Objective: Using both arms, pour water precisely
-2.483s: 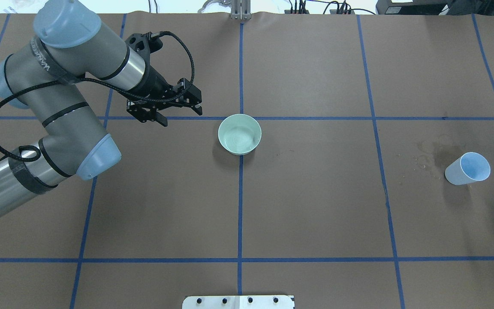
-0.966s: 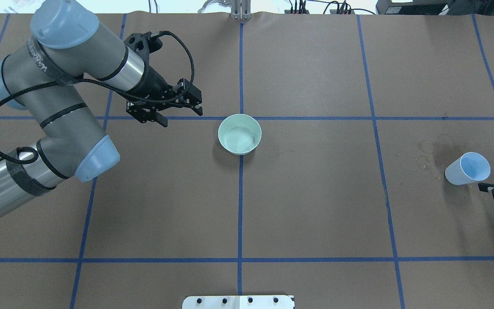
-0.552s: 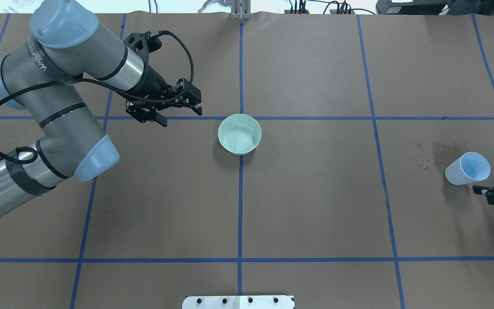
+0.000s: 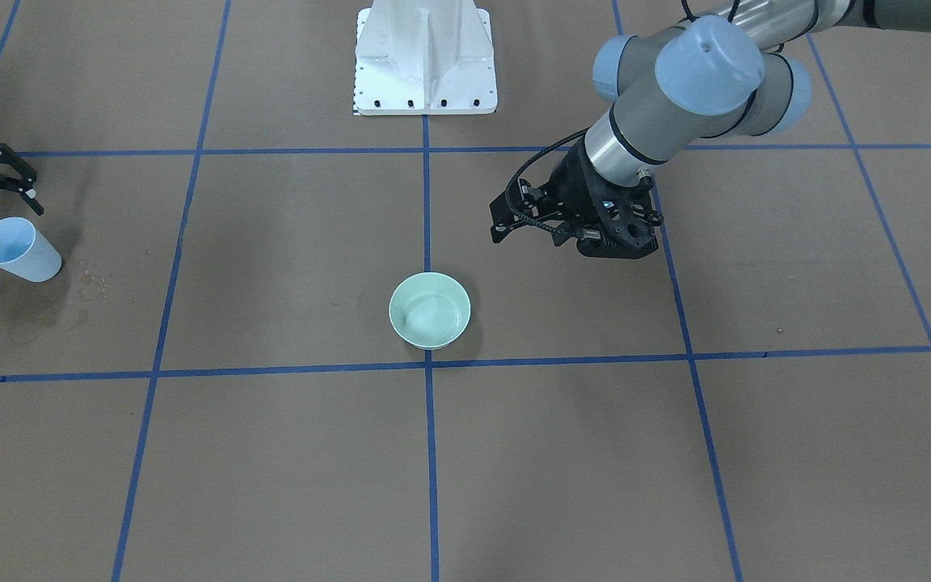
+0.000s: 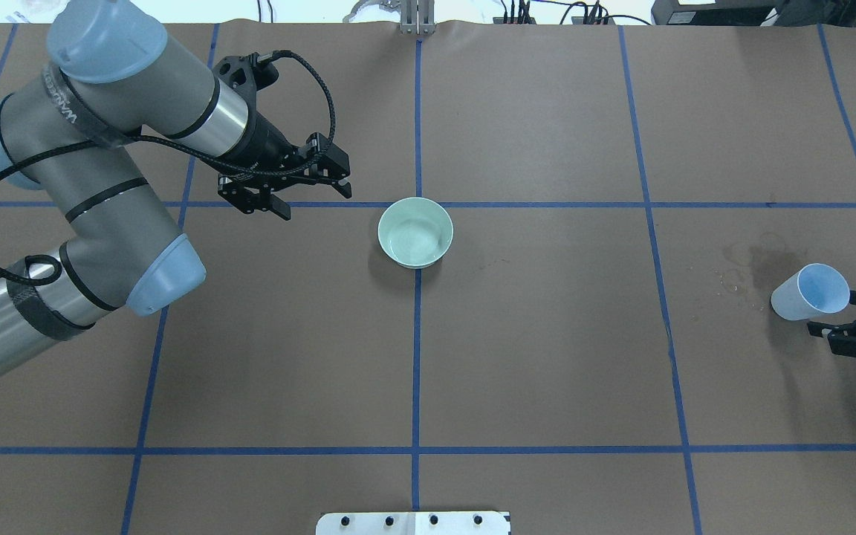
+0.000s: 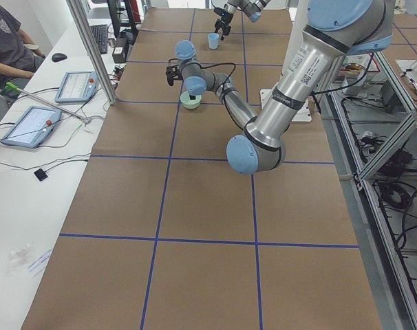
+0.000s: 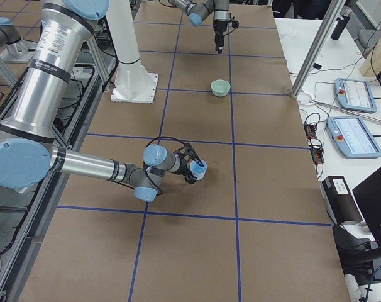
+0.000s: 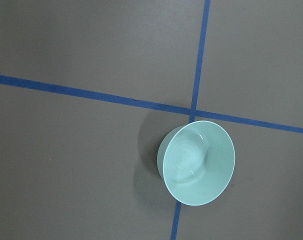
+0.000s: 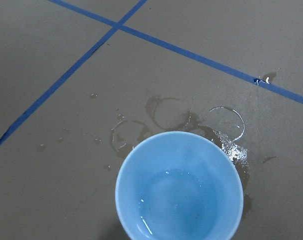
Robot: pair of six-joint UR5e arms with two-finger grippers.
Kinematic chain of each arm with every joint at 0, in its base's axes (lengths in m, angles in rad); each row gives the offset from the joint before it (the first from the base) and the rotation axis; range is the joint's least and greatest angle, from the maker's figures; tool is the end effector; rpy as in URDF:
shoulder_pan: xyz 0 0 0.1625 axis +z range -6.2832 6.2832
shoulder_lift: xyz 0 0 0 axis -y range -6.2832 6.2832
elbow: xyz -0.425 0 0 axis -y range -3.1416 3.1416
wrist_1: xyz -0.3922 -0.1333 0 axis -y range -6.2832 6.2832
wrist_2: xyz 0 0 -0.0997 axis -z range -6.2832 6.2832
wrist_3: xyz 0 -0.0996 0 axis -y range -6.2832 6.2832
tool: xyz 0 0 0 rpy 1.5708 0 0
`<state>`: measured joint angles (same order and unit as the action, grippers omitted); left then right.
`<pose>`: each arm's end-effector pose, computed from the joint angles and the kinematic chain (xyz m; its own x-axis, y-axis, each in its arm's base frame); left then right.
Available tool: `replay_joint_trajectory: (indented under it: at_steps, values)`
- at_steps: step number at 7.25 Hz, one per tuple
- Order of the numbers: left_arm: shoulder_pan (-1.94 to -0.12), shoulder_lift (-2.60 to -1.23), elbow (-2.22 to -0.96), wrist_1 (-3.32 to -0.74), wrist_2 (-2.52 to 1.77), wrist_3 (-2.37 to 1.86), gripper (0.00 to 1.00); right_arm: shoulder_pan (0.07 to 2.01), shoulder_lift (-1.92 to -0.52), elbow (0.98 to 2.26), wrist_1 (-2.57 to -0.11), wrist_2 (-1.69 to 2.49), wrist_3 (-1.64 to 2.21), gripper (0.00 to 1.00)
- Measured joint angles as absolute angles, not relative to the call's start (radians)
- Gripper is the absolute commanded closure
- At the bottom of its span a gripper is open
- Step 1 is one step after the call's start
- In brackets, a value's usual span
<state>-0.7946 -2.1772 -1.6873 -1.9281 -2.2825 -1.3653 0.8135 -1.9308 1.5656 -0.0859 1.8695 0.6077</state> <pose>0.4065 -0.5115 0.1999 0.3510 -0.1370 -0.9263 0.0665 0.9904 -0.1213 -0.1619 -0.3227 0.6521 0.5918 -0.5161 0.6192 -0.0468 0.7448 0.6656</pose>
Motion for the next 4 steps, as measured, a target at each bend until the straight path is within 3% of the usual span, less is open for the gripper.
replay_joint_trajectory:
  at_steps: [4]
  values:
    - [-0.793,-2.172,-1.685,-1.928,-2.283,-1.364,0.0,0.802,-1.894,1.527,-0.085,1.833,0.609,0.01]
